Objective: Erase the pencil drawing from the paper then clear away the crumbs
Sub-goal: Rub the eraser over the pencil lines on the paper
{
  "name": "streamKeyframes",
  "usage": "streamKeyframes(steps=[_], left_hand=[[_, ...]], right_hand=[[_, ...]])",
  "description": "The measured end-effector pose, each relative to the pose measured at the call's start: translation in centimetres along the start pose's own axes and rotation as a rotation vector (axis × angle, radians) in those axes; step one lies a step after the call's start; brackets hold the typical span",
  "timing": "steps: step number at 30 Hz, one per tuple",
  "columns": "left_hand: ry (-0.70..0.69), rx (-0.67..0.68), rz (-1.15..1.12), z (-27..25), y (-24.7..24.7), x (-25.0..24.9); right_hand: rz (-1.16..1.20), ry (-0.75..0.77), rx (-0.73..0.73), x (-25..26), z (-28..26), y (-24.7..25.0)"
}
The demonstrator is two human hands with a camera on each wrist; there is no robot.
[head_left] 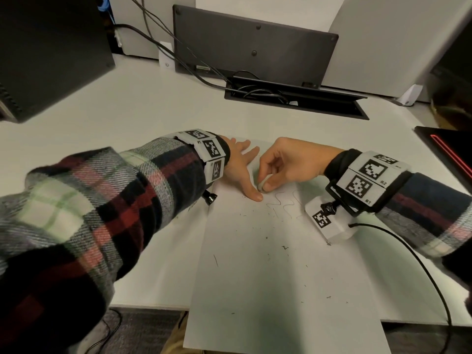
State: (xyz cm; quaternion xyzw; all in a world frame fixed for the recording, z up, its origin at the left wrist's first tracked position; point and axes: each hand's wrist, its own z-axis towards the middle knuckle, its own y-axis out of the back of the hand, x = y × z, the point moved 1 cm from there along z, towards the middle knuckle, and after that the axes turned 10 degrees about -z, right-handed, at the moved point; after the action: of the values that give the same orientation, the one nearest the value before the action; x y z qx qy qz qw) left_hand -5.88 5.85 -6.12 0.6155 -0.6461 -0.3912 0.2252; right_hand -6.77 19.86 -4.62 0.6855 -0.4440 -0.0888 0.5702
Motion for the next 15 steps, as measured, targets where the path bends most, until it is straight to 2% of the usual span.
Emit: streamKeyframes(steps=[4, 6, 9, 13, 15], left_hand=[[-0.019, -0.007, 0.018, 0.18, 0.02, 0.14], [-0.015, -0.005, 0.008, 0.23, 0.02, 0.21], [-0.004, 0.001, 0.003, 0.18, 0.04, 0.17], [-0.006, -0.007, 0.044, 0.34, 0.00, 0.25], [-0.004, -0.008, 0.039, 0.36, 0.03, 0.28]], right_hand=[[-0.156, -0.018, -0.138, -0.44, 0.83, 0.62], [-0.141, -0.033, -0.121, -0.47, 0.74, 0.55], [-0.049, -0.008, 0.000, -0.10, 0.02, -0.03], [-0.187, -0.050, -0.143, -0.82, 0.85, 0.85], [-0.157, -0.054, -0.124, -0.76, 0.76, 0.75]])
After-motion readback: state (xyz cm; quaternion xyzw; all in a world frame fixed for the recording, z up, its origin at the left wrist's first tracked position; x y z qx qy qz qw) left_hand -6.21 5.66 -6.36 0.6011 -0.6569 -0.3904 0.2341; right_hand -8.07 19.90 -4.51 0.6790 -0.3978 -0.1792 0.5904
